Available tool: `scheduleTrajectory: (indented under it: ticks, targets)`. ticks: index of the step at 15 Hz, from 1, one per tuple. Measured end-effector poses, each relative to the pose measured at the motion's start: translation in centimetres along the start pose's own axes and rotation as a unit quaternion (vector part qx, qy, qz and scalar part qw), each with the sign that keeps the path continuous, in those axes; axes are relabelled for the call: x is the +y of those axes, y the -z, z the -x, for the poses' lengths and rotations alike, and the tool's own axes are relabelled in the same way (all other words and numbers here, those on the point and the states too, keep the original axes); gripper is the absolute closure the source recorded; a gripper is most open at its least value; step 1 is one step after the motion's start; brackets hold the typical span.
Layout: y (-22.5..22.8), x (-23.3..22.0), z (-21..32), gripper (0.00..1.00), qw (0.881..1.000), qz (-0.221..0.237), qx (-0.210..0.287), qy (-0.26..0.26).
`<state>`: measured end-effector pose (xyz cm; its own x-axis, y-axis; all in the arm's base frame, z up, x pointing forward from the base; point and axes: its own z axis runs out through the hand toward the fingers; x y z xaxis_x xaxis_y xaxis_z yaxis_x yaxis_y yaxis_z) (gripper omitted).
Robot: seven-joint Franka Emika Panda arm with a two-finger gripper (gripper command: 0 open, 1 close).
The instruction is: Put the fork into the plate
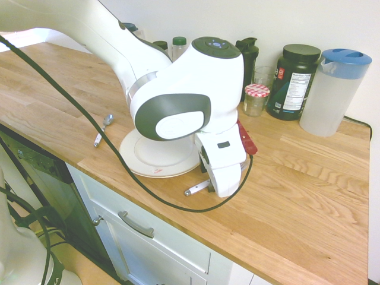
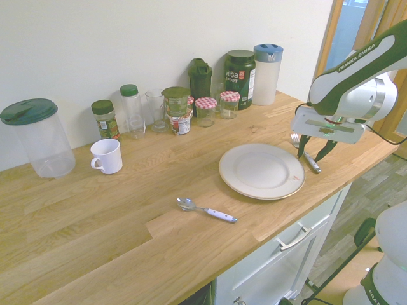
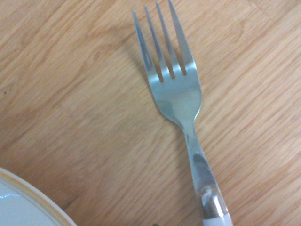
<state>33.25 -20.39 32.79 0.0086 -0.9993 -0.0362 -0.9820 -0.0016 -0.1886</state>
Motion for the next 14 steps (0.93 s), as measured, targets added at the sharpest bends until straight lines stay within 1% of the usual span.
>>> scheduleTrajectory:
  ticks: [14]
  targets:
    - [-0.23, -0.49, 0.69, 1.0, 1.0, 0.011, 0.01, -0.001]
